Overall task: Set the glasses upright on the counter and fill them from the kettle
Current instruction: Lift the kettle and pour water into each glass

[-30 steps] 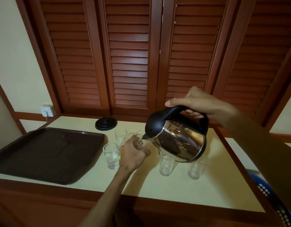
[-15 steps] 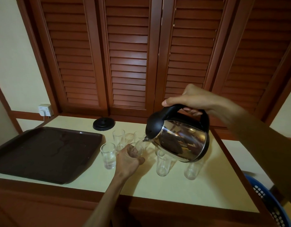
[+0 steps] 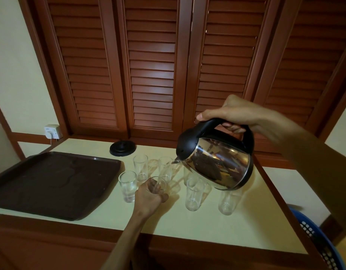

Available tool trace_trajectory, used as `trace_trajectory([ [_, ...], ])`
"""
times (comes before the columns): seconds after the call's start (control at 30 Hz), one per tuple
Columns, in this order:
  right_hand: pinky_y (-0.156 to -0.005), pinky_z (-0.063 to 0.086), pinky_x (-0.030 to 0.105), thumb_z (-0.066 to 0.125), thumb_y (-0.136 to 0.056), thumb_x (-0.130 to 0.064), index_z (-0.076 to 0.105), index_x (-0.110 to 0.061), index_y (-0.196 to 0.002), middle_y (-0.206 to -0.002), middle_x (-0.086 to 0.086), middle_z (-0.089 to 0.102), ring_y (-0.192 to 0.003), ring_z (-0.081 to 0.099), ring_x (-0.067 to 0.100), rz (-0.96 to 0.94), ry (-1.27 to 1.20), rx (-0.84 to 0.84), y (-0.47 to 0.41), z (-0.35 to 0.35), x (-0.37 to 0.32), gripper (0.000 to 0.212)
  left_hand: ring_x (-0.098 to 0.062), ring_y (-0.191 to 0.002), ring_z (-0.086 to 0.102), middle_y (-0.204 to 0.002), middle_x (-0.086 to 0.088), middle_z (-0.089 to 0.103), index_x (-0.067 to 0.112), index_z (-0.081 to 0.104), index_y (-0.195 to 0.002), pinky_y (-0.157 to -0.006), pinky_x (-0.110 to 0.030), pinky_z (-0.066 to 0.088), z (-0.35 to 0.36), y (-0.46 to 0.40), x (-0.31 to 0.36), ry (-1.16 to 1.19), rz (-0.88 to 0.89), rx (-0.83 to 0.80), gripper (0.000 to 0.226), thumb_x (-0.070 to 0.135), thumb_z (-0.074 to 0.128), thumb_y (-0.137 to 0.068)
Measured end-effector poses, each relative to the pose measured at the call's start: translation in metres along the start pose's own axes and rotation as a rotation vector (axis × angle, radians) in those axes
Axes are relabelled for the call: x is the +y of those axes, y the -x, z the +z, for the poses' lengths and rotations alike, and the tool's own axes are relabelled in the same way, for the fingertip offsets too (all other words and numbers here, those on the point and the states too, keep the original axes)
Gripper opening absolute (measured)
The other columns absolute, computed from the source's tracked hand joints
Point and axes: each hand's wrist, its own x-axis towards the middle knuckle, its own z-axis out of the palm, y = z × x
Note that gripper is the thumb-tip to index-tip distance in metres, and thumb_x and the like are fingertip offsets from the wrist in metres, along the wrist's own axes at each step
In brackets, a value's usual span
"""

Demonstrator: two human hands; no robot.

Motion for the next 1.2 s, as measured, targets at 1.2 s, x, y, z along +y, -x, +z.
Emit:
trace_trajectory([
  [1.2, -0.038, 0.026, 0.022, 0.078, -0.083, -0.045, 0.069, -0.017, -0.050, -0.047, -0.002, 0.044, -0.037, 0.034, 0.011, -0.042, -0.375, 0.068, 0.012, 0.006, 0.023, 0.045, -0.021, -0.057, 0.053, -0.057, 0.001, 0.060, 0.017, 0.061, -0.060, -0.057, -0.032, 0.043, -0.009, -0.021, 0.083, 0.269, 0.038, 0.000, 0.022, 0.013, 0.071, -0.040],
])
